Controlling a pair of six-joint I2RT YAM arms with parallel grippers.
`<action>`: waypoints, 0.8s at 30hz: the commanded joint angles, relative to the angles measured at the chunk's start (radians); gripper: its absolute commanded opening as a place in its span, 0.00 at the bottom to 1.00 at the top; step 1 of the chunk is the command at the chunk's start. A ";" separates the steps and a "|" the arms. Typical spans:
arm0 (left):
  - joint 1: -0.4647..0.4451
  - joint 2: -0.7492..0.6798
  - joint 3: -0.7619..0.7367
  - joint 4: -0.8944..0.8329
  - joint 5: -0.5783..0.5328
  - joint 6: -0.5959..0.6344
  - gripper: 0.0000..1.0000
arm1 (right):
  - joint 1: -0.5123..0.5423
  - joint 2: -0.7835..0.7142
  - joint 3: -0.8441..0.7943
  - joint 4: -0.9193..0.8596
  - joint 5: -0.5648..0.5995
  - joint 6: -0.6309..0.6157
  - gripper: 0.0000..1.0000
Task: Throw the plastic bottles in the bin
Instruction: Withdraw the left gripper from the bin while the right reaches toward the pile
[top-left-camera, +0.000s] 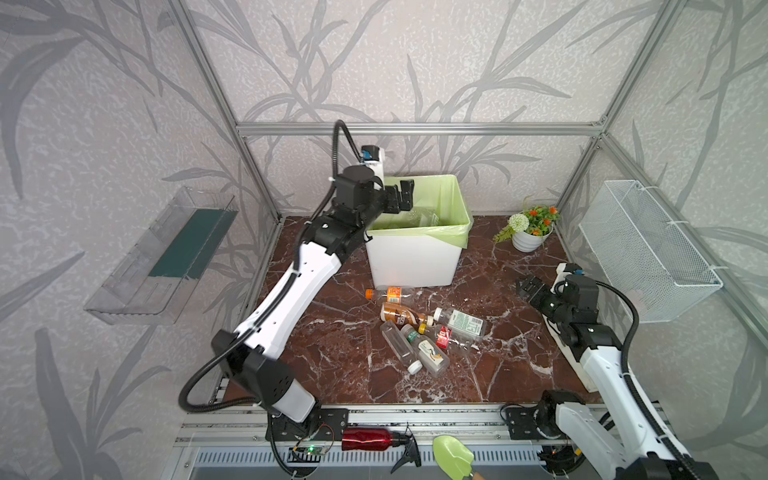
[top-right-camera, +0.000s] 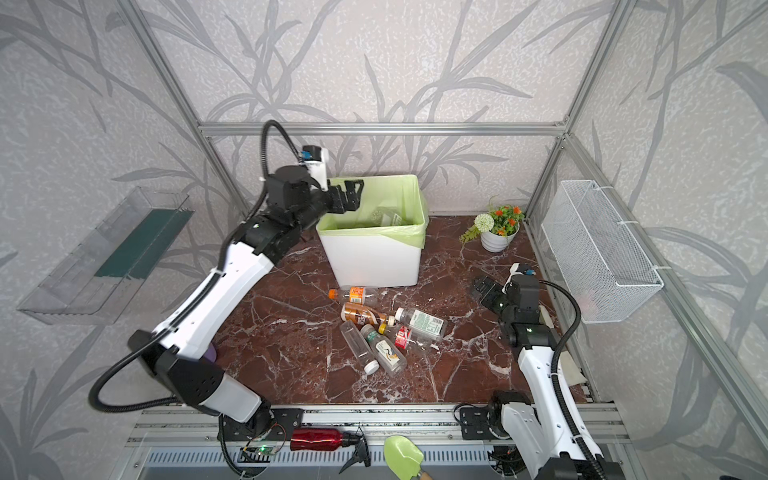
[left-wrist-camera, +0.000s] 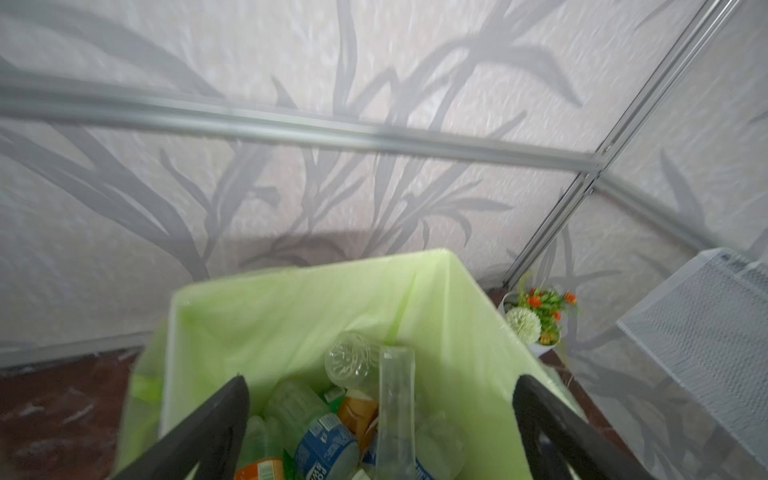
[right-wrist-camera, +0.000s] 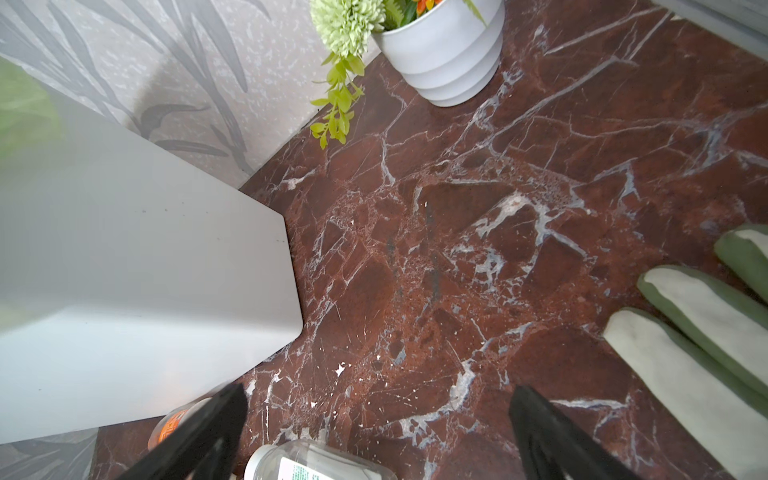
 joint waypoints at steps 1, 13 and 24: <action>0.002 -0.154 -0.042 0.124 -0.063 0.069 0.99 | -0.003 0.023 -0.009 0.023 -0.046 0.033 1.00; 0.104 -0.425 -0.509 0.097 -0.248 -0.019 0.99 | 0.012 -0.001 -0.003 -0.033 -0.058 0.095 1.00; 0.206 -0.571 -0.852 -0.010 -0.269 -0.213 0.99 | 0.219 0.001 -0.008 -0.074 0.046 0.151 0.99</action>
